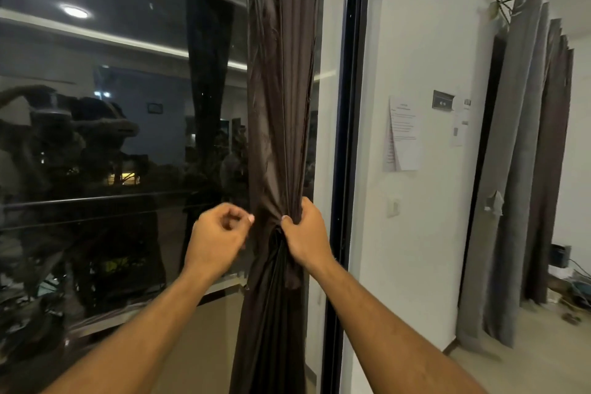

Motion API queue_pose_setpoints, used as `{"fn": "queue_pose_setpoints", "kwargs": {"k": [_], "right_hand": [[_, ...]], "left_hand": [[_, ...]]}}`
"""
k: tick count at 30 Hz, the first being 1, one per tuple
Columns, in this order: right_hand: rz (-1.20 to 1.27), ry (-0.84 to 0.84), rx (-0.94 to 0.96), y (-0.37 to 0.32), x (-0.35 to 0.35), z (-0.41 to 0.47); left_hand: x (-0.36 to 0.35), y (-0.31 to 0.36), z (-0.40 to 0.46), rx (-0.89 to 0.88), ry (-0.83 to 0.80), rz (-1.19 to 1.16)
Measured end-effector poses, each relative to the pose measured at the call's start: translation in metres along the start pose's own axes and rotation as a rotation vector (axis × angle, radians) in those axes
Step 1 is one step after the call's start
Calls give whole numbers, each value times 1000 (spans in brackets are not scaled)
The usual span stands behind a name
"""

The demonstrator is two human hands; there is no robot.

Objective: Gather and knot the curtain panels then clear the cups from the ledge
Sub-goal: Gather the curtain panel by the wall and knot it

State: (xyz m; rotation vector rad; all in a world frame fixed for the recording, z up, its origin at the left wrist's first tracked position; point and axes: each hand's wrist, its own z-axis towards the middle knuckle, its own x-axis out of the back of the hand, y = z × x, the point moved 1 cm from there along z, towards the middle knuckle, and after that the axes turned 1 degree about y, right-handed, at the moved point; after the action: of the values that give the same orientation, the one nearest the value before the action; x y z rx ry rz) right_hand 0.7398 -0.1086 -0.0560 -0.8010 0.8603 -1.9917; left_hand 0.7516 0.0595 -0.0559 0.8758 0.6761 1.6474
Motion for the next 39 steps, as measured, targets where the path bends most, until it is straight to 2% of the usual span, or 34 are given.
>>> {"fn": "queue_pose_setpoints", "kwargs": {"k": [2,5,7,11,15,18,21,23,26,29,32,37,39], "right_hand": [[4,23,-16,3,5,-1],[9,46,3,4,11,-3],[19,48,15,2,12,-5],[86,40,-10,-1,16,-7],[148,37,-81,-4,20,-6],[198,14,-90,-8,10,-8],[341,15,-157,-14,1,-11],[463,8,-241,-16,-1,-12],[607,-94,-366,-16,-6,-11],[632,-196,-409,-19,-12,-5],[546,-282,-386,-30,-8,5],[184,-490,-307,-47,13,17],[188,-531,-315,-45,19,18]], "left_hand": [[-6,-12,-13,80,-107,64],[-21,-13,-31,215,-284,-40],[-32,-12,-33,259,-318,-54],[-40,-9,-26,293,-175,-115],[-33,5,-21,189,154,199],[-36,18,-20,151,259,211],[-40,9,-15,218,167,78],[-38,5,-14,254,78,-159],[-33,6,-17,302,-41,-509],[-29,9,-15,368,-124,-710],[-21,8,-11,400,-205,-745],[-10,1,-3,405,-306,-713],[-7,-3,0,419,-306,-680]]}}
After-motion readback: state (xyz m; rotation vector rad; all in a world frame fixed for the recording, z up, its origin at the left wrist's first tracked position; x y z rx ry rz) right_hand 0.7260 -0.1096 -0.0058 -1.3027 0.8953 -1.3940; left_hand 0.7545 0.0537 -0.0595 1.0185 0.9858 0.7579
